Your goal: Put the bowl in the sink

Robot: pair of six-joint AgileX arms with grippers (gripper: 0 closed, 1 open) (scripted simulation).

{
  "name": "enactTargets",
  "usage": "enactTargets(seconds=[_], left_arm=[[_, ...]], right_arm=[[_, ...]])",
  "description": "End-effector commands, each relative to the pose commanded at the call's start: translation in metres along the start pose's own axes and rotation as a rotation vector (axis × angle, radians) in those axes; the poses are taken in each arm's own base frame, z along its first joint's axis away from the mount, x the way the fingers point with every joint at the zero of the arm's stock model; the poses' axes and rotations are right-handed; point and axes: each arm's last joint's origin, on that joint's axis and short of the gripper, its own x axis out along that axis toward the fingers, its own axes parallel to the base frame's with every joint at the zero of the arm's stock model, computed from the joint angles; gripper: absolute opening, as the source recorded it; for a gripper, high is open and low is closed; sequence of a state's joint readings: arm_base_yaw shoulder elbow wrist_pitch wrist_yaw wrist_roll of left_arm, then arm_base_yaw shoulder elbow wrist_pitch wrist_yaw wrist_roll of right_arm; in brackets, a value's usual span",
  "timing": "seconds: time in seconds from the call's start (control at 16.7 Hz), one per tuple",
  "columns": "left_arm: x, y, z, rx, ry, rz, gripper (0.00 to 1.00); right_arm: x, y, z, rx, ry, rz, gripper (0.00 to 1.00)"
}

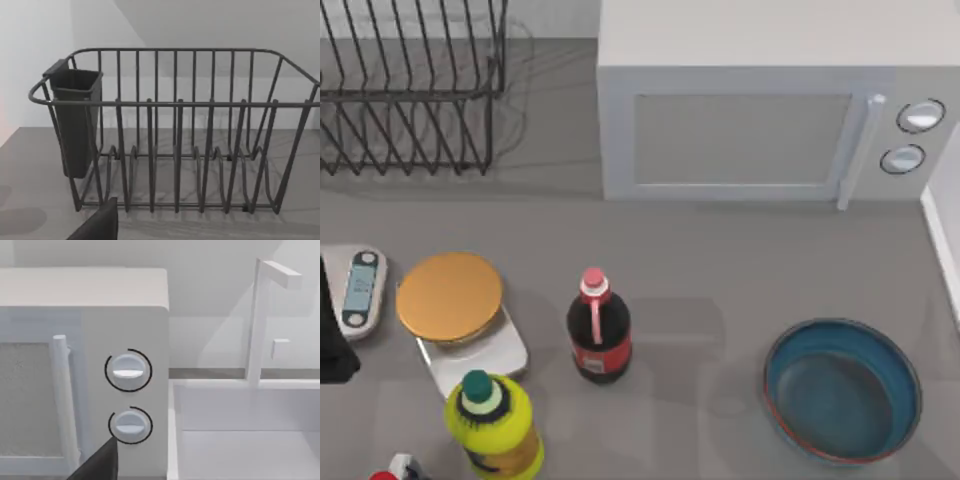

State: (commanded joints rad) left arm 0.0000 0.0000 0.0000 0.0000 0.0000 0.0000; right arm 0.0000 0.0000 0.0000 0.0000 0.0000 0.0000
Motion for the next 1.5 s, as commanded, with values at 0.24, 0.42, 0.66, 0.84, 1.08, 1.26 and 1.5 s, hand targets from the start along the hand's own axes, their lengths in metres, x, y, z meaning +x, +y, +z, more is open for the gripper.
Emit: enactTargets(seconds=[0.24, 0.42, 0.66, 0.84, 1.08, 1.26, 1.5], left_arm=[[0.0, 0.0, 0.0, 0.0, 0.0, 0.0, 1.0], [0.0, 0.0, 0.0, 0.0, 0.0, 0.0, 1.0], [0.0, 0.0, 0.0, 0.0, 0.0, 0.0, 1.0], [0.0, 0.0, 0.0, 0.0, 0.0, 0.0, 1.0], [0.0, 0.0, 0.0, 0.0, 0.0, 0.0, 1.0], [0.0, 0.0, 0.0, 0.0, 0.0, 0.0, 1.0], [0.0, 0.0, 0.0, 0.0, 0.0, 0.0, 1.0]], right_arm=[[0.0, 0.001, 0.006, 0.012, 0.033, 0.015, 1.0], [0.003, 0.006, 0.024, 0.048, 0.164, 0.054, 1.0], [0.021, 0.018, 0.05, 0.099, 0.507, 0.1, 1.0], [0.048, 0.032, 0.061, 0.11, 0.84, 0.105, 1.0], [0.084, 0.058, 0.068, 0.086, 1.211, 0.076, 1.0], [0.108, 0.078, 0.07, 0.051, 1.411, 0.038, 1.0], [0.128, 0.097, 0.069, 0.014, 1.552, -0.002, 1.0]])
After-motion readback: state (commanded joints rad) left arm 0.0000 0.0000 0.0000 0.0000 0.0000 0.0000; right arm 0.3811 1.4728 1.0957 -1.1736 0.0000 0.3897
